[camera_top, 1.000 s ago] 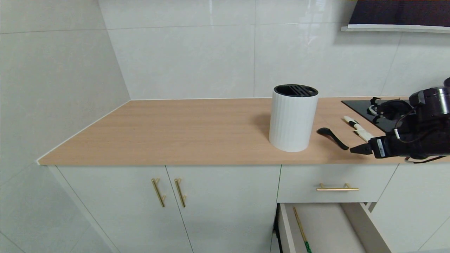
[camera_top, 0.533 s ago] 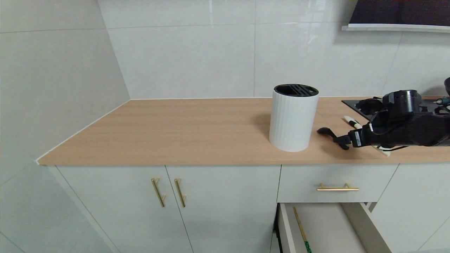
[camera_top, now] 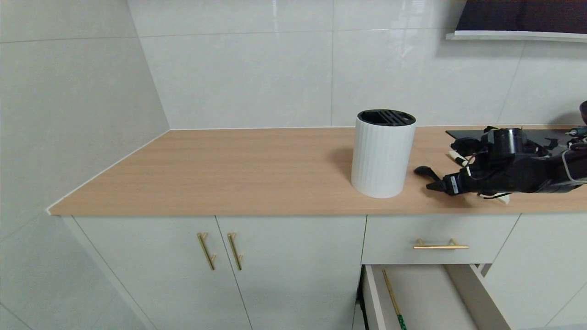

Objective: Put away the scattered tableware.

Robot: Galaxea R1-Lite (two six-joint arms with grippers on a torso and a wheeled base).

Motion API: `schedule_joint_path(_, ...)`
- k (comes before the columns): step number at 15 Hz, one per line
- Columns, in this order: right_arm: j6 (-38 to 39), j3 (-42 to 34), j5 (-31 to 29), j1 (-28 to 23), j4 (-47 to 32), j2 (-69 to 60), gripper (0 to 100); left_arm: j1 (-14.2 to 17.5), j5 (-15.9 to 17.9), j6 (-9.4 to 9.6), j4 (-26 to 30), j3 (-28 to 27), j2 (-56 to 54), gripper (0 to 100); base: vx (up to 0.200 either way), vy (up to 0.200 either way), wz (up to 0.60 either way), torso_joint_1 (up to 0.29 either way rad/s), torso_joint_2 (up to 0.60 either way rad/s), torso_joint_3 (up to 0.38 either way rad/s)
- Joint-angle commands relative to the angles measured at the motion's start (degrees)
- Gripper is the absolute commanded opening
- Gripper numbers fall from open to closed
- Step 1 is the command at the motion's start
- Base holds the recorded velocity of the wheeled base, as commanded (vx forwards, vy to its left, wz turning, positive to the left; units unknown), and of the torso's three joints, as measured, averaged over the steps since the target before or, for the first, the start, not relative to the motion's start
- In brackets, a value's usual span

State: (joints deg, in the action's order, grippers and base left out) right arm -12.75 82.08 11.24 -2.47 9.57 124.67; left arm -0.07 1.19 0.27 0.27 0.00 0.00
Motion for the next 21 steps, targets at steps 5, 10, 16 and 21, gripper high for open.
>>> schedule_joint_path(5,0.1,0.9,2.3,-0.4,1.1,2.2,100,0.0,-0.1,0.00,0.0,0.0,0.0,100,0.000,0.000,0.00,0.000,0.00,0.000)
schedule_joint_path(10,-0.1,0.9,2.3,-0.4,1.7,2.7,0,0.0,0.0,0.00,0.0,0.0,0.0,100,0.000,0.000,0.00,0.000,0.00,0.000)
schedule_joint_path(16,-0.1,1.5,2.4,-0.2,1.7,4.2,0,0.0,0.0,0.00,0.0,0.0,0.0,100,0.000,0.000,0.00,0.000,0.00,0.000)
schedule_joint_path(21,5.6,2.1,0.6,-0.2,-0.8,-1.8,0,0.0,0.0,0.00,0.1,0.0,0.1,100,0.000,0.000,0.00,0.000,0.00,0.000)
